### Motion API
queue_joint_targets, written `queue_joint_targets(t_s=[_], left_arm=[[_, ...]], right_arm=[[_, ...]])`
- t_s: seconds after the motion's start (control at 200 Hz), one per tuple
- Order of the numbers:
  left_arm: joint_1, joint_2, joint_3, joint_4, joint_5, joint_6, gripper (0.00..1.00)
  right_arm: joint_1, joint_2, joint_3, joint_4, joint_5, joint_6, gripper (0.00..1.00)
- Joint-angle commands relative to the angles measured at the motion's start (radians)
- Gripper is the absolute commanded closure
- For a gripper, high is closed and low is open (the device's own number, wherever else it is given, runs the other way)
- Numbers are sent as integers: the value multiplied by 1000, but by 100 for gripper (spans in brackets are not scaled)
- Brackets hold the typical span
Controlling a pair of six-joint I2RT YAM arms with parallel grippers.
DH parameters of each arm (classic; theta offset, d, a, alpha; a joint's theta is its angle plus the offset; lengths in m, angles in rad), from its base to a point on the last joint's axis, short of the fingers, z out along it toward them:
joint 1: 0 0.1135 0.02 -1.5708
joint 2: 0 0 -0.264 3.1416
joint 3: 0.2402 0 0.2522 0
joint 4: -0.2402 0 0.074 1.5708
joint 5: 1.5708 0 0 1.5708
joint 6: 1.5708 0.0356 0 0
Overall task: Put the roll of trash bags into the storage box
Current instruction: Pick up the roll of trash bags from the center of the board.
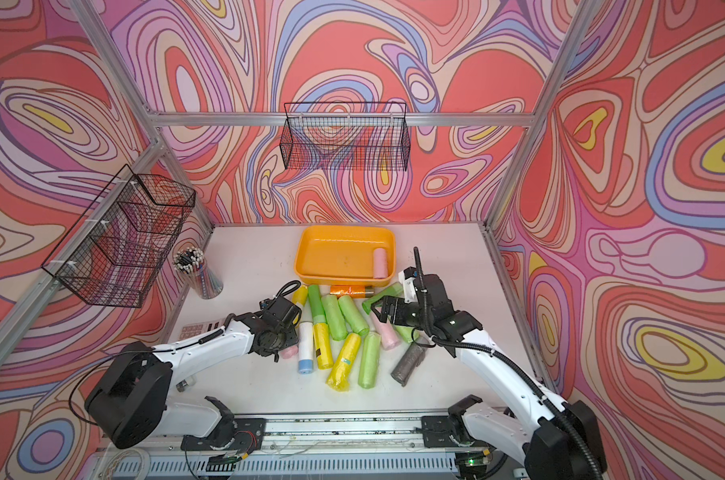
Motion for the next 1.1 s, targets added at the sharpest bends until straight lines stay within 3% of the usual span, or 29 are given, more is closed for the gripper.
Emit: queue_joint_targets(t_s=[0.0,0.336,0.421,0.501,0.581,0.741,0.816,1.092], left_arm=[[5,13,4,18,-36,-7,38],[5,10,-30,16,-51,-11,44],[5,1,-53,47,-28,-3,53],[4,-4,-64,64,-27,4,54],[3,1,-59,69,-27,18,65],[6,12,-42,86,-14,54,67],[6,9,-33,103,14,73,76],[4,-52,-5,128,125,114,87]], right_arm=[[7,4,24,-17,18,-12,3],[7,35,51,0,18,4,3],[7,47,71,-1,9,16,4],[6,48,71,5,14,33,4],[6,45,60,21,16,49,4],[7,52,35,30,78,61,4],[6,55,35,18,122,56,4],[6,87,25,37,200,63,4]])
